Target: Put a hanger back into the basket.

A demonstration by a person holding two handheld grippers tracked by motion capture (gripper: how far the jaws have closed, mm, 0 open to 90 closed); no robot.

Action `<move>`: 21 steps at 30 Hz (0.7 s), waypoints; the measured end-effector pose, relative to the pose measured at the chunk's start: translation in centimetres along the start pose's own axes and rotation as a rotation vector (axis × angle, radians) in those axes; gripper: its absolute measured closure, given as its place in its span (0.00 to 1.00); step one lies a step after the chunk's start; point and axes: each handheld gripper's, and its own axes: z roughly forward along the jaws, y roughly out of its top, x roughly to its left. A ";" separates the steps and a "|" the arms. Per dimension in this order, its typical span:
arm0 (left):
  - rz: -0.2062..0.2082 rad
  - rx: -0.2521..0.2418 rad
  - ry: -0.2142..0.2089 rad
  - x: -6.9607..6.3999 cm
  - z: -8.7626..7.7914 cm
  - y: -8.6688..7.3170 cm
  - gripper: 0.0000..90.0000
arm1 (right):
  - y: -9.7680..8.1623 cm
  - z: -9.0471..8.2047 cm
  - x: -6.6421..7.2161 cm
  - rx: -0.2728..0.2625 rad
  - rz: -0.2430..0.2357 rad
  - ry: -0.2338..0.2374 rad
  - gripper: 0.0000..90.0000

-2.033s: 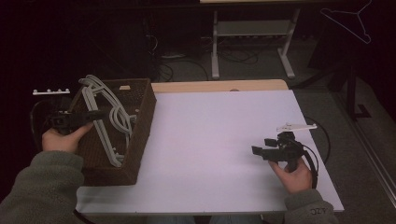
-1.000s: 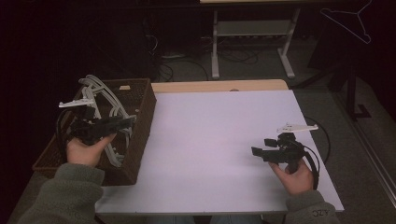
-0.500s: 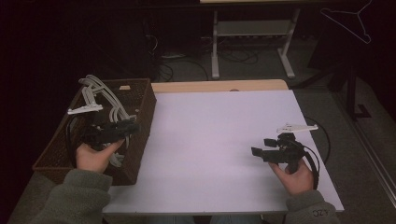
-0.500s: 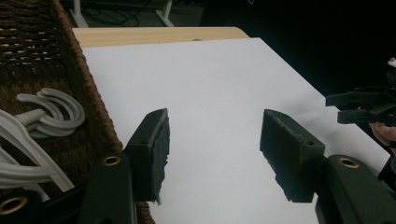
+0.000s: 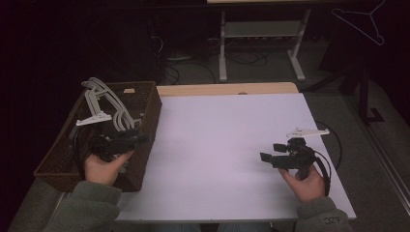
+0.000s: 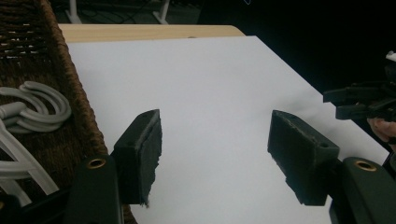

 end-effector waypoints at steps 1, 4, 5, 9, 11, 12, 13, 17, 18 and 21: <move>0.006 0.000 -0.004 0.0 0.1 -0.1 0.37 | 0.0 0.0 0.0 -0.002 -0.003 0.001 0.31; 0.015 0.004 -0.003 -0.3 0.3 -0.4 0.35 | 0.0 0.0 0.0 -0.004 -0.009 0.005 0.31; 0.013 0.003 -0.004 -0.4 0.4 -0.5 0.35 | 0.0 0.0 0.0 -0.005 -0.010 0.004 0.31; 0.011 -0.002 -0.010 -0.7 0.7 -1.0 0.35 | 0.0 -0.1 0.0 -0.010 -0.011 0.003 0.31; 0.015 -0.006 -0.015 -0.9 0.8 -1.2 0.35 | 0.0 -0.2 0.1 -0.008 -0.006 0.005 0.31; 0.018 -0.003 -0.013 -0.9 0.8 -1.3 0.34 | 0.0 -0.2 0.0 -0.009 -0.007 0.006 0.31; 0.020 -0.005 -0.016 -1.0 0.9 -1.4 0.34 | 0.0 -0.2 0.0 -0.012 -0.010 0.006 0.31; 0.021 -0.004 -0.020 -1.2 1.1 -1.9 0.34 | 0.0 -0.2 0.0 -0.010 -0.008 0.007 0.31; 0.014 -0.007 -0.019 -1.3 1.2 -1.9 0.34 | 0.0 -0.2 0.0 -0.011 -0.012 0.008 0.31; 0.018 -0.008 -0.023 -1.3 1.2 -2.2 0.33 | 0.0 -0.3 0.0 -0.013 -0.013 0.006 0.31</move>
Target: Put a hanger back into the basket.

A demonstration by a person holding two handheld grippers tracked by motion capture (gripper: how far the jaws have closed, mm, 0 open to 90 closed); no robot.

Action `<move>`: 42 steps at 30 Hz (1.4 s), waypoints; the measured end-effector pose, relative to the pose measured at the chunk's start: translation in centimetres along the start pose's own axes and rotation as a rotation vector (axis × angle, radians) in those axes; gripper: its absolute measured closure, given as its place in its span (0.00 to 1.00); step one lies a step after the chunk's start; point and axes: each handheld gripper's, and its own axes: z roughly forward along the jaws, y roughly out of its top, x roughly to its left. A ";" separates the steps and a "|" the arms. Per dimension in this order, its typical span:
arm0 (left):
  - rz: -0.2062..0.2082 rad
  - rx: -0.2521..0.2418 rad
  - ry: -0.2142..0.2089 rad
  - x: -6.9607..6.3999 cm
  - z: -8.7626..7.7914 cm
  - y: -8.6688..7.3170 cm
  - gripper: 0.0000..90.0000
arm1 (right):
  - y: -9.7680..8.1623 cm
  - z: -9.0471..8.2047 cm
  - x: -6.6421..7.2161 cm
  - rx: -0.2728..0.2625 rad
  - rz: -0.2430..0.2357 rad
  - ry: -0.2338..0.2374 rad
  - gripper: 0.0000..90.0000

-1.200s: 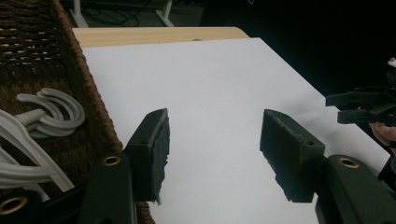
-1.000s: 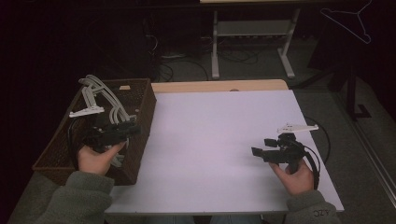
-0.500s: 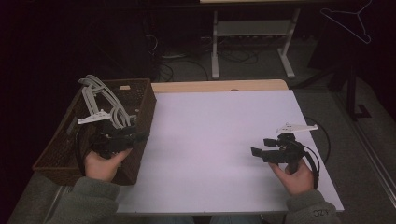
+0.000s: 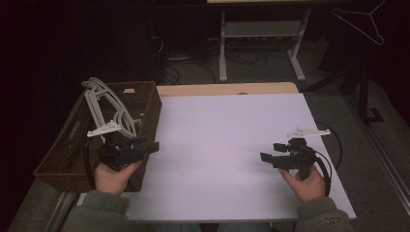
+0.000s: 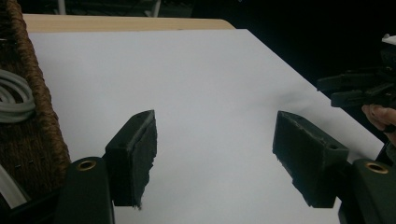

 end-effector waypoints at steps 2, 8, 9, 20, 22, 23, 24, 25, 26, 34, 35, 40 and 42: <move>0.005 -0.002 0.000 -0.1 0.0 -0.2 0.33 | 0.0 0.0 0.0 -0.002 -0.001 0.000 0.31; 0.008 -0.005 -0.002 -0.3 0.1 -0.6 0.33 | 0.0 0.0 0.1 -0.002 -0.001 -0.001 0.31; 0.008 -0.006 -0.001 -0.4 0.1 -0.7 0.33 | 0.0 0.0 0.1 -0.001 0.004 0.001 0.31; 0.037 -0.002 -0.004 -1.1 0.5 -1.3 0.31 | -0.1 -0.1 0.0 -0.008 -0.006 -0.004 0.31; 0.040 0.001 -0.004 -1.3 0.6 -1.5 0.31 | -0.1 -0.2 0.1 -0.007 -0.002 -0.004 0.31; 0.044 0.003 -0.002 -1.3 0.6 -1.5 0.31 | -0.1 -0.2 0.1 -0.006 -0.003 -0.006 0.31; 0.047 0.004 -0.002 -1.4 0.7 -1.6 0.31 | -0.1 -0.2 0.1 -0.009 -0.004 -0.006 0.31; 0.045 0.003 -0.006 -1.4 0.7 -1.7 0.31 | -0.1 -0.3 0.1 -0.009 -0.002 -0.008 0.31; 0.048 0.002 -0.006 -1.5 0.8 -1.7 0.31 | -0.1 -0.3 0.1 -0.011 -0.004 -0.010 0.31; 0.075 0.012 0.000 -2.0 1.2 -2.5 0.29 | -0.2 -0.4 0.2 -0.019 -0.009 -0.012 0.30; 0.073 0.009 -0.003 -2.1 1.3 -2.6 0.29 | -0.2 -0.4 0.2 -0.019 -0.013 -0.013 0.30; 0.090 0.011 0.003 -2.5 1.5 -3.0 0.29 | -0.2 -0.4 0.3 -0.019 -0.014 -0.012 0.30; 0.097 0.007 0.009 -2.5 1.6 -3.3 0.29 | -0.2 -0.4 0.4 -0.018 -0.015 -0.013 0.30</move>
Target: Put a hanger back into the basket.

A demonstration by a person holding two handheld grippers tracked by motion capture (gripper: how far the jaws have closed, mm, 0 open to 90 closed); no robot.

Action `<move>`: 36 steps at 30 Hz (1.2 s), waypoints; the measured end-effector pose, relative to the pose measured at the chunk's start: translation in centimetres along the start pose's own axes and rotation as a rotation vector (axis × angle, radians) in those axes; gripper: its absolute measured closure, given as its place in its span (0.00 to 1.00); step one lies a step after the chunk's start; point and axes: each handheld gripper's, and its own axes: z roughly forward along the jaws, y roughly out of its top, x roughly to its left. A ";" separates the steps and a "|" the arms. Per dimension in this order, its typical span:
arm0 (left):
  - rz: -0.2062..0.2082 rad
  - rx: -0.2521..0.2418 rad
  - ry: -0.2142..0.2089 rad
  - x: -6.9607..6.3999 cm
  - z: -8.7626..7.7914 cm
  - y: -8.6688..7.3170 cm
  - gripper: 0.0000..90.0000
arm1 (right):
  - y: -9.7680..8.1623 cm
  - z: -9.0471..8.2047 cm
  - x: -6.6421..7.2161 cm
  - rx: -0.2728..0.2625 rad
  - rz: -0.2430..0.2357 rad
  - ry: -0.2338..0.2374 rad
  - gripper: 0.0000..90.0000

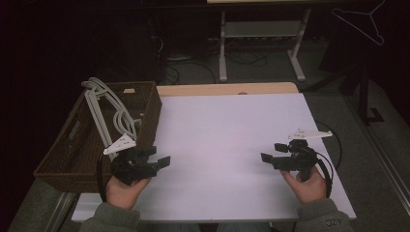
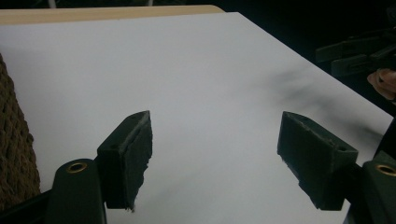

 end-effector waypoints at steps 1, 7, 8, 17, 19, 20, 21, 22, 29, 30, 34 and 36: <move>-0.001 0.000 0.001 -0.1 0.1 -0.2 0.29 | 0.0 0.0 0.0 -0.001 -0.001 0.000 0.30; 0.010 0.010 -0.002 -0.5 0.4 -0.7 0.28 | 0.0 0.0 0.1 -0.001 -0.002 0.000 0.29; 0.011 0.012 -0.002 -0.5 0.5 -0.8 0.28 | 0.0 0.0 0.1 -0.002 -0.002 -0.001 0.29; 0.023 0.026 -0.007 -1.1 1.2 -1.4 0.26 | -0.1 0.0 0.2 -0.002 -0.003 -0.003 0.26; 0.023 0.029 -0.011 -1.1 1.3 -1.5 0.26 | -0.1 0.0 0.2 -0.002 -0.006 -0.002 0.26; 0.026 0.033 -0.013 -1.2 1.4 -1.6 0.26 | -0.1 0.0 0.2 -0.003 -0.006 -0.004 0.26; 0.027 0.037 -0.016 -1.2 1.4 -1.6 0.26 | -0.1 0.0 0.2 -0.004 -0.004 -0.003 0.26; 0.024 0.039 -0.016 -1.2 1.5 -1.7 0.26 | -0.1 0.0 0.2 -0.004 -0.005 -0.003 0.26; 0.023 0.043 -0.023 -1.2 1.8 -2.0 0.24 | -0.2 -0.2 0.3 -0.002 0.000 -0.002 0.25; 0.023 0.042 -0.023 -1.3 1.8 -2.0 0.23 | -0.2 -0.2 0.4 -0.002 0.000 -0.002 0.25; 0.025 0.047 -0.023 -1.3 1.8 -2.1 0.23 | -0.2 -0.2 0.4 -0.004 0.002 -0.002 0.25; 0.022 0.047 -0.024 -1.3 1.8 -2.2 0.23 | -0.2 -0.1 0.4 -0.008 -0.009 -0.004 0.25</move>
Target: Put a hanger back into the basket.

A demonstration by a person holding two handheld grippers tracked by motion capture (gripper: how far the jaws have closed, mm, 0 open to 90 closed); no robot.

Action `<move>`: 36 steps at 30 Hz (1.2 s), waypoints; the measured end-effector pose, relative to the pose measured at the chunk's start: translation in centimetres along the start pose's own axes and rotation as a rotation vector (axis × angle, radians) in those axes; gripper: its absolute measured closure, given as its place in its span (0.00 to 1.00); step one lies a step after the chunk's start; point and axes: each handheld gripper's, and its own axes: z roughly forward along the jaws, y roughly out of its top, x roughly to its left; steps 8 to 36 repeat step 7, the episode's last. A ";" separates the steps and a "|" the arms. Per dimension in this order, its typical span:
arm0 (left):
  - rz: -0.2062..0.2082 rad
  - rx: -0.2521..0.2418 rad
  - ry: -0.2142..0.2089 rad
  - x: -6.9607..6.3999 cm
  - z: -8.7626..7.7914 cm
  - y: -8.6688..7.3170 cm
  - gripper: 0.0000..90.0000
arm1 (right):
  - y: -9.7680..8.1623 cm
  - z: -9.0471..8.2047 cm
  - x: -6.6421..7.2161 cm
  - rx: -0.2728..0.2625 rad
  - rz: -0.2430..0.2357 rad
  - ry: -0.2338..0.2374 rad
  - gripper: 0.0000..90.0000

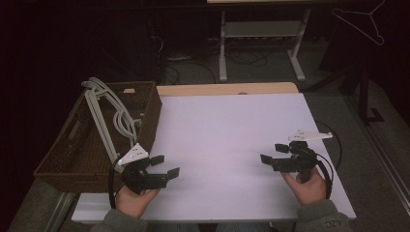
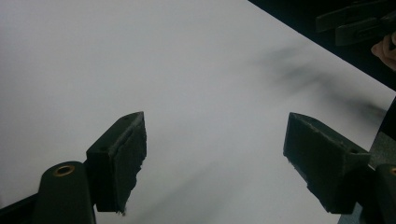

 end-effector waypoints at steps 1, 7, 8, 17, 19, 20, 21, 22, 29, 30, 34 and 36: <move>-0.001 -0.004 -0.001 -0.1 0.0 -0.1 0.23 | 0.0 0.0 0.1 0.004 0.005 0.000 0.25; 0.005 -0.005 -0.007 -0.1 0.2 0.0 0.23 | -0.1 0.1 0.0 0.007 0.000 0.002 0.25; 0.005 -0.005 -0.007 -0.1 0.2 0.0 0.23 | -0.1 0.1 0.0 0.007 0.000 0.002 0.25; 0.005 -0.005 -0.007 -0.1 0.2 0.0 0.23 | -0.1 0.1 0.0 0.007 0.000 0.002 0.25; 0.005 -0.005 -0.007 -0.1 0.2 0.0 0.23 | -0.1 0.1 0.0 0.007 0.000 0.002 0.25; 0.005 -0.005 -0.007 -0.1 0.2 0.0 0.23 | -0.1 0.1 0.0 0.007 0.000 0.002 0.25; 0.005 -0.005 -0.007 -0.1 0.2 0.0 0.23 | -0.1 0.1 0.0 0.007 0.000 0.002 0.25; 0.005 -0.005 -0.007 -0.1 0.2 0.0 0.23 | -0.1 0.1 0.0 0.007 0.000 0.002 0.25; 0.005 -0.005 -0.007 -0.1 0.2 0.0 0.23 | -0.1 0.1 0.0 0.007 0.000 0.002 0.25; 0.005 -0.005 -0.007 -0.1 0.2 0.0 0.23 | -0.1 0.1 0.0 0.007 0.000 0.002 0.25; 0.005 -0.005 -0.007 -0.1 0.2 0.0 0.23 | -0.1 0.1 0.0 0.007 0.000 0.002 0.25; 0.005 -0.005 -0.007 -0.1 0.2 0.0 0.23 | -0.1 0.1 0.0 0.007 0.000 0.002 0.25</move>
